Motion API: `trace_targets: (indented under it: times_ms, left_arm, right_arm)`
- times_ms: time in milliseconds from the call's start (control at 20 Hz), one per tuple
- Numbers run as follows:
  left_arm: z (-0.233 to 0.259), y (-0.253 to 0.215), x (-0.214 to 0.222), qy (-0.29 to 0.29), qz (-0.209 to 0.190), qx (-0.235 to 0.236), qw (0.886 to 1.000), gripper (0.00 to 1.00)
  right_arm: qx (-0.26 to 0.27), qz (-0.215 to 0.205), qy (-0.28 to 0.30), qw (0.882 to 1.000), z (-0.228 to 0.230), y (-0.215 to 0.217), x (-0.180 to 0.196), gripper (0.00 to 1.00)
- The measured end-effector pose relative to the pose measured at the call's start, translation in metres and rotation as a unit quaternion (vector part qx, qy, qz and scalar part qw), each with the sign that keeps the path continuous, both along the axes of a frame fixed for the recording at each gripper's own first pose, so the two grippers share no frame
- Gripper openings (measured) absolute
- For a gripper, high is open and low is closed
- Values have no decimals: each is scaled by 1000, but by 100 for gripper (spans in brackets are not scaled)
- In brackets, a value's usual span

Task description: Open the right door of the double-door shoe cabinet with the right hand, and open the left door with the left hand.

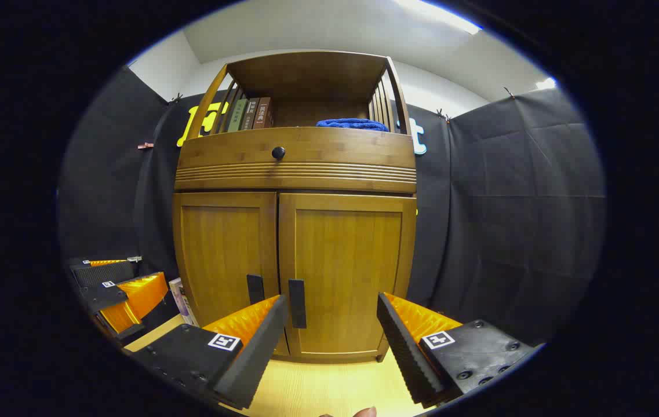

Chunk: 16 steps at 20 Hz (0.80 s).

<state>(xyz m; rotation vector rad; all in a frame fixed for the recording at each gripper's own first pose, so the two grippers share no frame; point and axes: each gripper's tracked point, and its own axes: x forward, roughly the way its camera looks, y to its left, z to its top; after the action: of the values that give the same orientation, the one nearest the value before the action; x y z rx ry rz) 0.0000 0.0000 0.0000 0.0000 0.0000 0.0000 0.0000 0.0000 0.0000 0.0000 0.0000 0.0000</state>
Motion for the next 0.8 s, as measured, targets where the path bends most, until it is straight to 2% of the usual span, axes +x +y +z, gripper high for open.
trace_targets:
  times_ms: [150,200,800]
  left_arm:
    - [1,4,3,-1,3,3,1000,96]
    - [-1,4,4,-1,3,1,1000,94]
    - [0,3,0,1,1,-2,1000,94]
  right_arm:
    - [-3,0,-1,1000,0,3,0,96]
    - [-4,1,-1,1000,0,4,0,98]
    - [-1,2,5,1000,1,6,1,96]
